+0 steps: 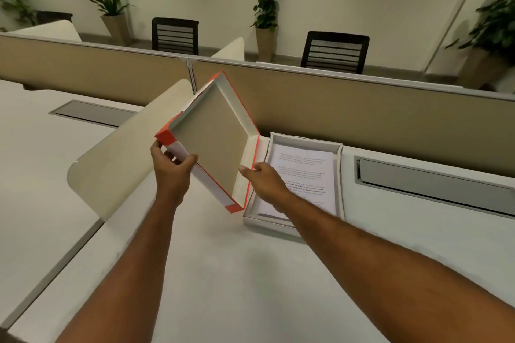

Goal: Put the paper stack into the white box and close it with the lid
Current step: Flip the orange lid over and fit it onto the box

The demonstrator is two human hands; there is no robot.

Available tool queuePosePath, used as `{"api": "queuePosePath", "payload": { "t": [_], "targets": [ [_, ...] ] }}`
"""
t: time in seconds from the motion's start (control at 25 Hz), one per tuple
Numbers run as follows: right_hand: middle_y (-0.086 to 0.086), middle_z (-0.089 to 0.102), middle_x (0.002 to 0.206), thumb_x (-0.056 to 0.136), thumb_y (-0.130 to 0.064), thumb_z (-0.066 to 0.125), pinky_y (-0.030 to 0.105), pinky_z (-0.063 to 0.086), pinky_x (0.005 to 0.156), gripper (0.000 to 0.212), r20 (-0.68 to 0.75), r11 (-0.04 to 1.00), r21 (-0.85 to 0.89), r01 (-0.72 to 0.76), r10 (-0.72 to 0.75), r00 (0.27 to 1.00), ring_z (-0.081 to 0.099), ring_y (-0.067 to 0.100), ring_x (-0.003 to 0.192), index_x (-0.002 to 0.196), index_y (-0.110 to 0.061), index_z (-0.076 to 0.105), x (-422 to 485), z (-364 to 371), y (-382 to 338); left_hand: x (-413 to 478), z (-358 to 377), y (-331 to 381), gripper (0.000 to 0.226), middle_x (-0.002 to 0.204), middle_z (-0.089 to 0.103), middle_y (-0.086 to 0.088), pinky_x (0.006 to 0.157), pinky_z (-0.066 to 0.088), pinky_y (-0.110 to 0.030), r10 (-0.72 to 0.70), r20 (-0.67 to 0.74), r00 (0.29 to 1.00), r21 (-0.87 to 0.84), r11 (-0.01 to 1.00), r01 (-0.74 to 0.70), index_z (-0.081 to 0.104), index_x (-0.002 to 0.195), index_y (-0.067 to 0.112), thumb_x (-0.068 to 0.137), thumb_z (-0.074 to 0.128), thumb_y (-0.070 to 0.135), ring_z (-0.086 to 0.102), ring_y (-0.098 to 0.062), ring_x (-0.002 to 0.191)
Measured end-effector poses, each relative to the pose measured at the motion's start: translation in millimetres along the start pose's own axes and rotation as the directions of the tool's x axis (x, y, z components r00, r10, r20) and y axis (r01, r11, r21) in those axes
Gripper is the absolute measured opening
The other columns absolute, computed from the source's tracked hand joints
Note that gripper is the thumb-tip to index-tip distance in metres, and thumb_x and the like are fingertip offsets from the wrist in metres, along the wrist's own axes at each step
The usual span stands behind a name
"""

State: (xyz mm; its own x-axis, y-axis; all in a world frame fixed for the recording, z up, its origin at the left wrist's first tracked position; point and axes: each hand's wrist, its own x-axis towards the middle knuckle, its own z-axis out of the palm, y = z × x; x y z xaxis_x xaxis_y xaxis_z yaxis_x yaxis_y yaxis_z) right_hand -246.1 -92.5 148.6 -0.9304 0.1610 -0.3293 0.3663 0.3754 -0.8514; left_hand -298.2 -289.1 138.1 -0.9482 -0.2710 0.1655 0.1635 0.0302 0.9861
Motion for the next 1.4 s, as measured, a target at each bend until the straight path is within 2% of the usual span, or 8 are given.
{"api": "queuePosePath", "payload": {
  "t": [0.28,0.6,0.76,0.88,0.96,1.04,1.2,1.4],
  "targets": [
    [0.009,0.057,0.132,0.081,-0.055,0.067,0.038,0.05,0.092,0.073,-0.064,0.963,0.128,0.238,-0.231,0.971,0.057,0.025,0.115,0.135,-0.011,0.044,-27.1,-11.1,-109.2,-34.2,40.6,32.0,0.083,0.13,0.058,-0.012,0.093,0.056,-0.045,0.192,0.267,0.944,0.202,0.947,-0.25,0.031,0.142,0.015,0.075,0.078,0.008,0.062,-0.029,0.111],
    [0.012,0.06,0.123,0.074,-0.032,0.081,0.034,0.047,0.08,0.07,-0.32,0.981,0.074,0.182,-0.149,0.936,0.059,0.03,0.111,0.126,-0.006,0.041,-27.9,-4.8,-108.8,-50.3,58.7,26.6,0.082,0.133,0.06,-0.007,0.093,0.055,-0.04,0.207,0.326,0.922,0.272,0.914,-0.301,0.036,0.14,0.019,0.073,0.084,0.025,0.062,-0.023,0.113],
    [0.01,0.066,0.108,0.072,-0.026,0.08,0.036,0.056,0.078,0.049,-0.399,0.967,0.073,0.243,-0.195,0.896,0.065,0.029,0.098,0.111,-0.008,0.056,-22.9,-22.4,-98.5,-63.8,51.1,0.9,0.069,0.143,0.052,-0.005,0.096,0.051,-0.041,0.057,0.398,0.916,0.238,0.958,-0.163,0.039,0.142,0.018,0.085,0.06,0.051,0.056,-0.021,0.121],
    [0.006,0.066,0.1,0.074,-0.031,0.08,0.041,0.059,0.081,0.044,-0.421,0.95,0.185,0.252,-0.155,0.894,0.065,0.024,0.093,0.106,-0.013,0.057,-20.0,-45.0,-87.9,-77.3,35.1,-40.5,0.07,0.147,0.048,-0.014,0.112,0.035,-0.047,-0.192,0.058,0.98,0.34,0.926,0.161,0.045,0.142,0.01,0.096,0.029,0.06,0.046,-0.032,0.134],
    [-0.004,0.061,0.084,0.073,-0.032,0.08,0.038,0.058,0.076,0.034,-0.449,0.933,0.253,0.255,-0.12,0.885,0.063,0.018,0.082,0.09,-0.021,0.053,-18.0,-64.7,-76.0,-79.1,28.0,-60.7,0.077,0.15,0.043,-0.018,0.116,0.029,-0.049,-0.465,-0.032,0.885,0.303,0.839,0.452,0.04,0.145,0.006,0.096,0.023,0.062,0.04,-0.036,0.138],
    [-0.008,0.056,0.08,0.073,-0.033,0.079,0.035,0.057,0.075,0.037,-0.447,0.914,0.331,0.232,-0.065,0.892,0.06,0.013,0.076,0.091,-0.023,0.048,-17.5,-82.4,-62.0,-82.0,31.8,-70.5,0.079,0.154,0.037,-0.016,0.116,0.029,-0.053,-0.623,0.147,0.768,0.102,0.782,0.615,0.031,0.15,0.009,0.093,0.027,0.065,0.036,-0.035,0.141],
    [0.006,0.063,0.114,0.077,-0.032,0.069,0.046,0.056,0.091,0.052,-0.404,0.897,0.422,0.133,0.055,0.913,0.063,0.026,0.102,0.122,-0.013,0.05,-18.6,-103.1,-33.1,-82.0,58.8,-64.0,0.058,0.149,0.043,-0.012,0.115,0.032,-0.05,-0.564,0.301,0.769,-0.253,0.73,0.635,0.03,0.148,0.02,0.098,0.039,0.049,0.043,-0.029,0.137],
    [0.005,0.061,0.121,0.084,-0.031,0.058,0.048,0.057,0.09,0.046,-0.406,0.891,0.444,0.093,0.107,0.908,0.062,0.027,0.106,0.127,-0.019,0.051,-19.6,-124.3,2.8,-71.8,80.8,-52.1,0.052,0.131,0.051,-0.002,0.108,0.038,-0.048,-0.506,0.204,0.838,-0.191,0.819,0.541,0.038,0.141,0.024,0.097,0.04,0.052,0.052,-0.024,0.126]
  ]
}}
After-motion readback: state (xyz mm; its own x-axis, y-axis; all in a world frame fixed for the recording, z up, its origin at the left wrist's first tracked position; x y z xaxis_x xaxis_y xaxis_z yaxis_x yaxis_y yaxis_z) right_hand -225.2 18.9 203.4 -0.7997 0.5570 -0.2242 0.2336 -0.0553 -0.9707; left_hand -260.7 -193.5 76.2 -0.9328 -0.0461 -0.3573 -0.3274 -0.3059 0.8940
